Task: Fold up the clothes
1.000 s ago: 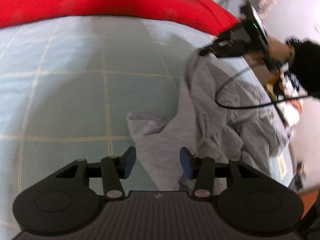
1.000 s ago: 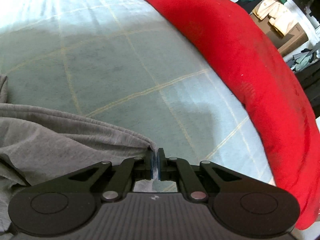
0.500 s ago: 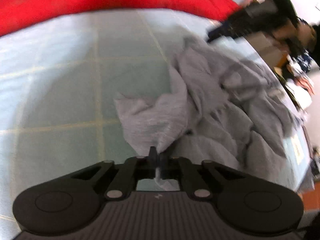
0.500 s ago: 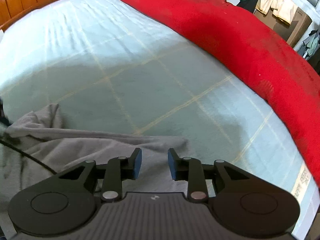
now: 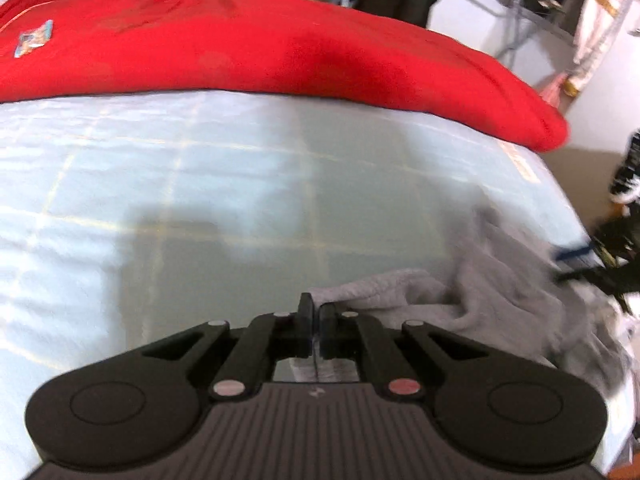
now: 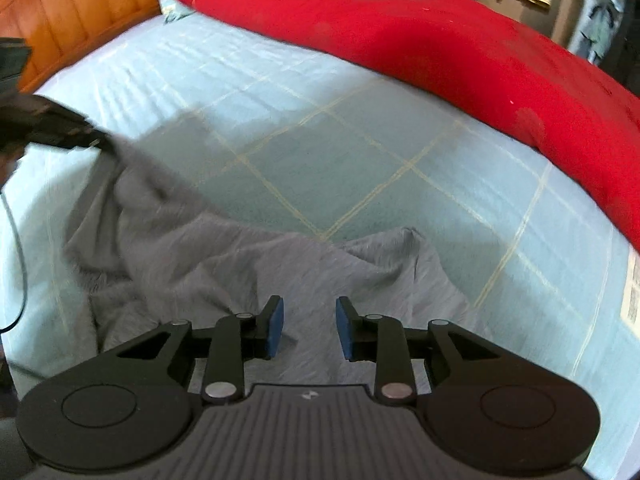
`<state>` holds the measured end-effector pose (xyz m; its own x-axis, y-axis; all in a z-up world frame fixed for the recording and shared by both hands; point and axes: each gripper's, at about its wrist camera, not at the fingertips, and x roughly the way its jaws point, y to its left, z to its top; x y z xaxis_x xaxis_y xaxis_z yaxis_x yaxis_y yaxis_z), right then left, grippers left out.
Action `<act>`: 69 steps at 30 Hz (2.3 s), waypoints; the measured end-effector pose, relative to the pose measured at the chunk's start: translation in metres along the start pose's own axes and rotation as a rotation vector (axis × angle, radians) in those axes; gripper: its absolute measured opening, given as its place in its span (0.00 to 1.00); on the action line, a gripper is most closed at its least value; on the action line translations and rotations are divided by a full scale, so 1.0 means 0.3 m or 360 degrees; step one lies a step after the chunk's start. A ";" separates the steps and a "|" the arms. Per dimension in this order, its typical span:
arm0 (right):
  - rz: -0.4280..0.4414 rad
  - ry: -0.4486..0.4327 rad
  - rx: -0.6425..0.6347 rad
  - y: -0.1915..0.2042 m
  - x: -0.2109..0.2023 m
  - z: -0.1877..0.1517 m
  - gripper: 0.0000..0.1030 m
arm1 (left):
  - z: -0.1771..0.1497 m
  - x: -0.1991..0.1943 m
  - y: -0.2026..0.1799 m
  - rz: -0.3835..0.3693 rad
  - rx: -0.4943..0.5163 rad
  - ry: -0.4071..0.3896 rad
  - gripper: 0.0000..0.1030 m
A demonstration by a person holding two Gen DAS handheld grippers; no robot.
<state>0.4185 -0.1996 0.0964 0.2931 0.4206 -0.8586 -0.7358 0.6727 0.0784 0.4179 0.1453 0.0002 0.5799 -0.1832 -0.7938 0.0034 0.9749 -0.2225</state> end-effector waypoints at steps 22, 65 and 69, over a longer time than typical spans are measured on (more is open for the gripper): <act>0.0059 -0.0035 0.0333 0.084 0.008 -0.078 0.38 | 0.195 0.158 0.137 0.0115 -0.0088 -0.0010 0.27; 0.0196 -0.0061 0.0585 0.224 0.073 -0.080 0.51 | -0.209 0.050 0.223 -0.0073 -0.1012 -0.0361 0.20; 0.0175 -0.0063 0.0598 0.215 0.075 -0.077 0.51 | -0.105 -0.045 0.266 0.0167 -0.0713 -0.0312 0.19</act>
<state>0.3636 -0.1608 0.0705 0.2534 0.5208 -0.8152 -0.4916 0.7951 0.3552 0.3847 0.2215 -0.0245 0.7007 -0.0180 -0.7132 -0.3887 0.8287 -0.4028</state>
